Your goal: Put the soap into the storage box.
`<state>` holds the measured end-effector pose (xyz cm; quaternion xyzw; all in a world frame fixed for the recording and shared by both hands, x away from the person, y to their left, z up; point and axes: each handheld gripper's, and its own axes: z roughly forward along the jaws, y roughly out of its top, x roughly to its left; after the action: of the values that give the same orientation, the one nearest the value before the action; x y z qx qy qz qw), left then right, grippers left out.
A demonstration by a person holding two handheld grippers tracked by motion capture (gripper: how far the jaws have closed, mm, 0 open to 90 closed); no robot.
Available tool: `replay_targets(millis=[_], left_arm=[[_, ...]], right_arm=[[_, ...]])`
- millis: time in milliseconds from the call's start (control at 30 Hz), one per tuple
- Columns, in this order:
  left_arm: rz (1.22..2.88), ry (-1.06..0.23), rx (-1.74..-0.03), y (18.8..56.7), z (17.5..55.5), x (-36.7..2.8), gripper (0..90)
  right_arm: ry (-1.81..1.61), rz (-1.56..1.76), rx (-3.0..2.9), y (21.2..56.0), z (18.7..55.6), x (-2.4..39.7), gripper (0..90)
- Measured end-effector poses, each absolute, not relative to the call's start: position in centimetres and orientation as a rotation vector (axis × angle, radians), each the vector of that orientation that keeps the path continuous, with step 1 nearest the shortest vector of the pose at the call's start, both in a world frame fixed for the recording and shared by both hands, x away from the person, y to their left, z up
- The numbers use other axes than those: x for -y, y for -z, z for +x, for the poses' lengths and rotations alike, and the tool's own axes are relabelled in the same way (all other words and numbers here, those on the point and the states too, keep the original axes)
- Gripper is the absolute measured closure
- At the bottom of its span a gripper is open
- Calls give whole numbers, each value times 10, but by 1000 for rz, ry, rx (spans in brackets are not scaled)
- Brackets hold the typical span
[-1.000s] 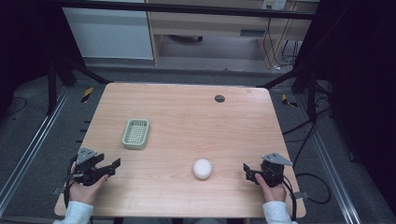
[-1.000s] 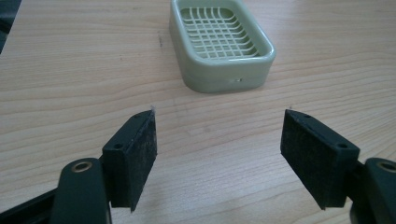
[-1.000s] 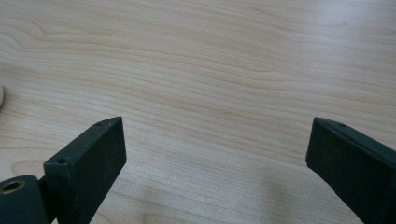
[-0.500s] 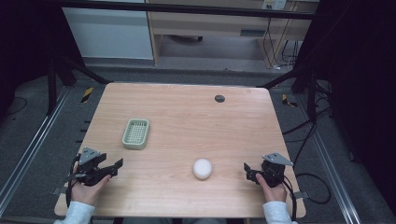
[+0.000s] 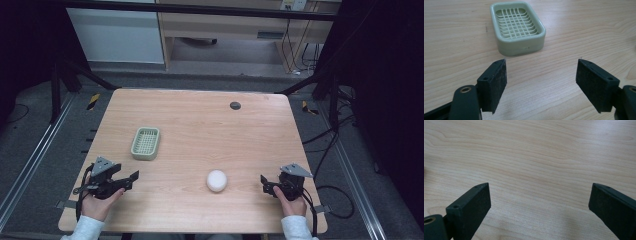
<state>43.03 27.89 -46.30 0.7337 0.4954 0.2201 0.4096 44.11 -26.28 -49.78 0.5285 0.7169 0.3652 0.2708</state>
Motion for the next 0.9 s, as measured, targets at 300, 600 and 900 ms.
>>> replay_targets(millis=[300, 600, 900], left_arm=[[1866, -550, -1208, 458, 431, -267, 235], [1916, -532, -1160, 455, 434, -249, 226], [1975, -511, -1105, 453, 435, -230, 222]], right_arm=[[-976, 1411, -1932, 499, 443, 261, 44], [-979, 1417, -1931, 499, 443, 261, 43], [-983, 1411, -1927, 499, 444, 260, 43]])
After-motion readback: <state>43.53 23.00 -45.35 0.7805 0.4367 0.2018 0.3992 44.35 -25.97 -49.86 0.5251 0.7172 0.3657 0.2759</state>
